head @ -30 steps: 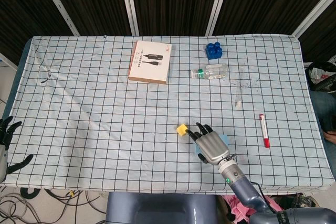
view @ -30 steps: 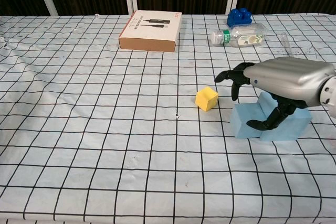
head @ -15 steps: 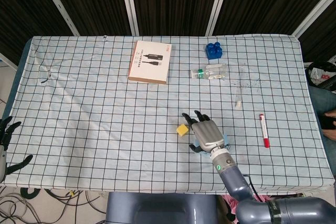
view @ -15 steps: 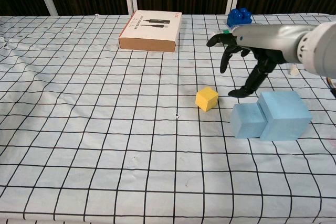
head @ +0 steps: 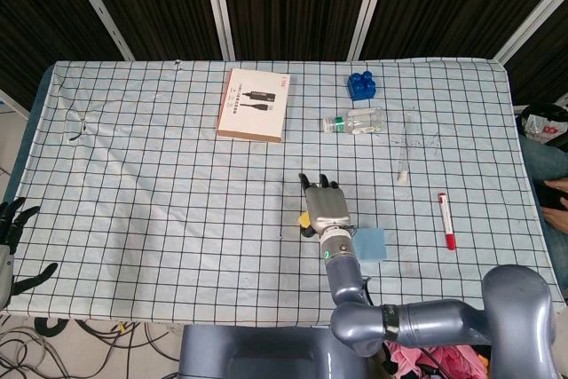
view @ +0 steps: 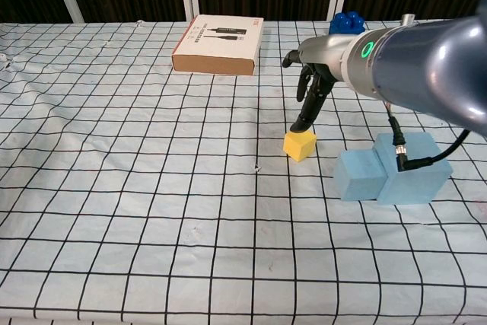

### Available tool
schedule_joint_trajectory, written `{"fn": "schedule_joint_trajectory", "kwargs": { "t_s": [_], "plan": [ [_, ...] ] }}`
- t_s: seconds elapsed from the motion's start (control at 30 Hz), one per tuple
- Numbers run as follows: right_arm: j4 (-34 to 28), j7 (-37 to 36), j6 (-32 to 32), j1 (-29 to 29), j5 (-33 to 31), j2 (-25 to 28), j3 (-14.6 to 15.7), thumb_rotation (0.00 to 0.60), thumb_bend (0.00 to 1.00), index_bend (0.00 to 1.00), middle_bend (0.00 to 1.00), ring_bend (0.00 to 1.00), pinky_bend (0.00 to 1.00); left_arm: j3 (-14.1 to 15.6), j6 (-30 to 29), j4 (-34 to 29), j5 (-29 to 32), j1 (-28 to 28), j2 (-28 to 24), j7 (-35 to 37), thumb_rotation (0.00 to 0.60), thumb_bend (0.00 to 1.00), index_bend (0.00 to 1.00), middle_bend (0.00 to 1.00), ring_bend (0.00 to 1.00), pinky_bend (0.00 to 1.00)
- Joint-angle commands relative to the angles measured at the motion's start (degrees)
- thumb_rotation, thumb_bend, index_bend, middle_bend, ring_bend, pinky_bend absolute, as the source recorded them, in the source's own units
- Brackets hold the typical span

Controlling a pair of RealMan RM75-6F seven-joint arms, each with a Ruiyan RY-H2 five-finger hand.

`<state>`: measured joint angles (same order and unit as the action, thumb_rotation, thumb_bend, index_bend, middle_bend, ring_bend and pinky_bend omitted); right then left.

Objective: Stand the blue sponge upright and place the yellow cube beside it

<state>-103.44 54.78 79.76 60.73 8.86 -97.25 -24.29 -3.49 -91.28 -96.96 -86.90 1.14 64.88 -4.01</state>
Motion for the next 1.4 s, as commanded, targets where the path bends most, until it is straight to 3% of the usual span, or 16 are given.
{"fn": "schedule_joint_trajectory", "kwargs": {
  "t_s": [0.03, 0.77, 1.4],
  "plan": [
    [2.48, 0.92, 2.02, 1.43, -1.40, -2.46, -0.46, 0.600, 0.15, 0.03, 0.27, 0.00, 0.12, -0.03, -0.06, 0.01, 0.02, -0.02, -0.02, 0.08, 0.600, 0.11, 0.16, 0.06, 0.00, 0.00],
    [12.07, 2.85, 6.21, 2.13, -0.29, -11.02, -0.11, 0.600, 0.15, 0.03, 0.34, 0.00, 0.12, -0.07, -0.15, 0.09, 0.15, -0.03, 0.16, -0.46, 0.600, 0.11, 0.16, 0.06, 0.00, 0.00],
    [17.22, 2.60, 4.08, 0.22, 2.73, -14.58, -0.96, 0.600, 0.15, 0.03, 0.40, 0.01, 0.12, -0.28, -0.51, 0.17, 0.39, -0.18, 0.21, -0.42, 0.600, 0.11, 0.16, 0.06, 0.00, 0.00]
  ]
}}
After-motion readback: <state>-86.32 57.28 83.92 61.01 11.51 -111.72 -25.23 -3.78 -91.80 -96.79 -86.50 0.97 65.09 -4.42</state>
